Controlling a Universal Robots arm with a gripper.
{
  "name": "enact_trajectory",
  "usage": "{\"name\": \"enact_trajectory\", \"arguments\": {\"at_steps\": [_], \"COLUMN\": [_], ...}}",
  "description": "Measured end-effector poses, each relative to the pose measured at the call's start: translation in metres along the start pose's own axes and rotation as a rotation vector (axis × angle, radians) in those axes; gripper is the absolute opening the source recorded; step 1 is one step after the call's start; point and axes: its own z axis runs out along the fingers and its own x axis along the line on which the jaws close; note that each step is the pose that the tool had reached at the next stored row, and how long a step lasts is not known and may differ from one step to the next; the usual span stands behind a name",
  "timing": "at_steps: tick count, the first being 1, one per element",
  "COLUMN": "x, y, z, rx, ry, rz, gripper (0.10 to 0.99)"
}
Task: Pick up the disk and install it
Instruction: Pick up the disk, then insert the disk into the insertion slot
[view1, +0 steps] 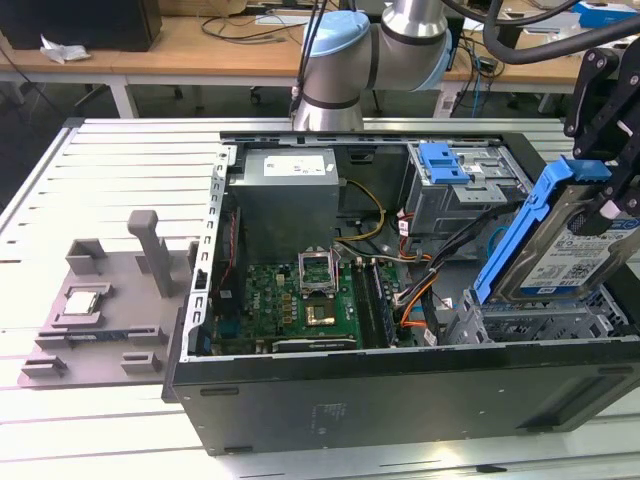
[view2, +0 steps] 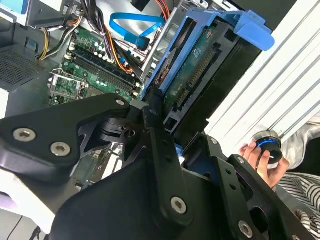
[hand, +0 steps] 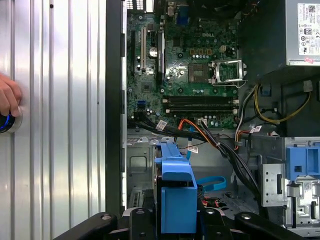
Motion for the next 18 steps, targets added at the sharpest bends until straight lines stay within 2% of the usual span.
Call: {"name": "enact_trajectory", "arguments": {"at_steps": [6, 10, 15, 18], "x": [-0.0005, -0.0045, -0.0047, -0.0044], "y": [-0.0002, -0.0023, -0.0034, -0.0038], "z": [0.0019, 0.0064, 0.0111, 0.0167], "rx": [0.000, 0.000, 0.000, 0.000], "ry": [0.0001, 0.0000, 0.0026, 0.0050], "rz": [0.000, 0.000, -0.001, -0.001], "gripper": [0.365, 0.365, 0.365, 0.365]}}
